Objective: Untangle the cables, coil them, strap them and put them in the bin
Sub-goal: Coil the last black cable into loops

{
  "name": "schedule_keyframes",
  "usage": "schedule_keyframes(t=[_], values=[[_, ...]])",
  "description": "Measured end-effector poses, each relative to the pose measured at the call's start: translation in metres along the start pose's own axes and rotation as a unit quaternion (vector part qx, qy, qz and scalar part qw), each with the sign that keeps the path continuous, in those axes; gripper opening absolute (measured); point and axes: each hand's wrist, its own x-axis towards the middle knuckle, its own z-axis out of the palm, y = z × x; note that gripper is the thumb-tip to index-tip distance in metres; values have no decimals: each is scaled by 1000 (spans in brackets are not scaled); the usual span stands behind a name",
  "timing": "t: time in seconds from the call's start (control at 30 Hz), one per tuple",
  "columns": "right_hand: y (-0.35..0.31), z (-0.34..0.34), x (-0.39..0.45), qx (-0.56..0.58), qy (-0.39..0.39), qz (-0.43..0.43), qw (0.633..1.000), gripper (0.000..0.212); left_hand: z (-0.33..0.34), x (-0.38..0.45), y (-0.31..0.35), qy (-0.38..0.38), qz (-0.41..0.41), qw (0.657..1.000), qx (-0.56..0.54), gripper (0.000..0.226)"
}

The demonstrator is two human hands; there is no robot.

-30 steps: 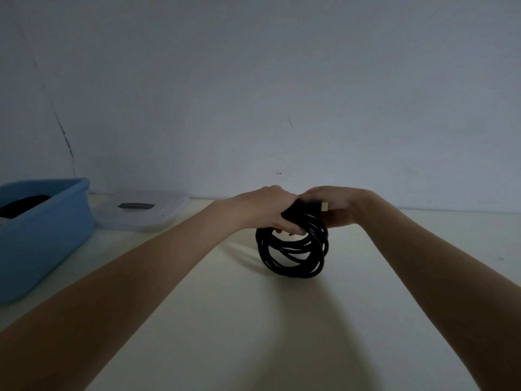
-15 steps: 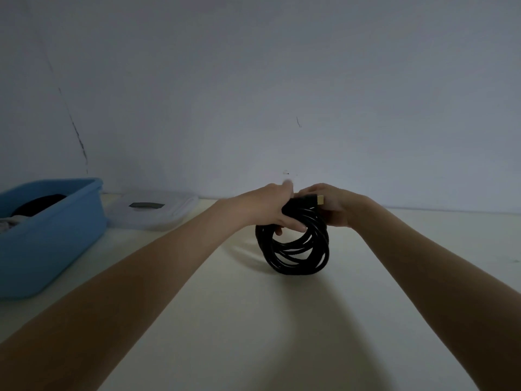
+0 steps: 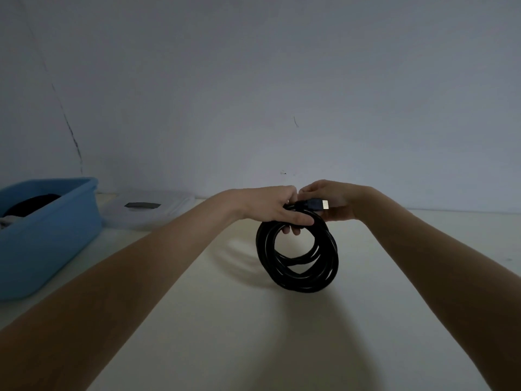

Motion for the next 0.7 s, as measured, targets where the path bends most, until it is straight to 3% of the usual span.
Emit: schedule_keyframes(t=[0.17, 0.43, 0.7], values=[[-7, -1, 0, -3, 60, -53, 997, 26, -7, 4, -13, 55, -53, 995, -68, 25], [-9, -9, -1, -6, 32, -85, 996, 32, -15, -2, -16, -20, -25, 965, -259, 21], [-18, -16, -6, -11, 49, -69, 996, 31, -14, 0, -19, -16, -45, 970, -240, 9]])
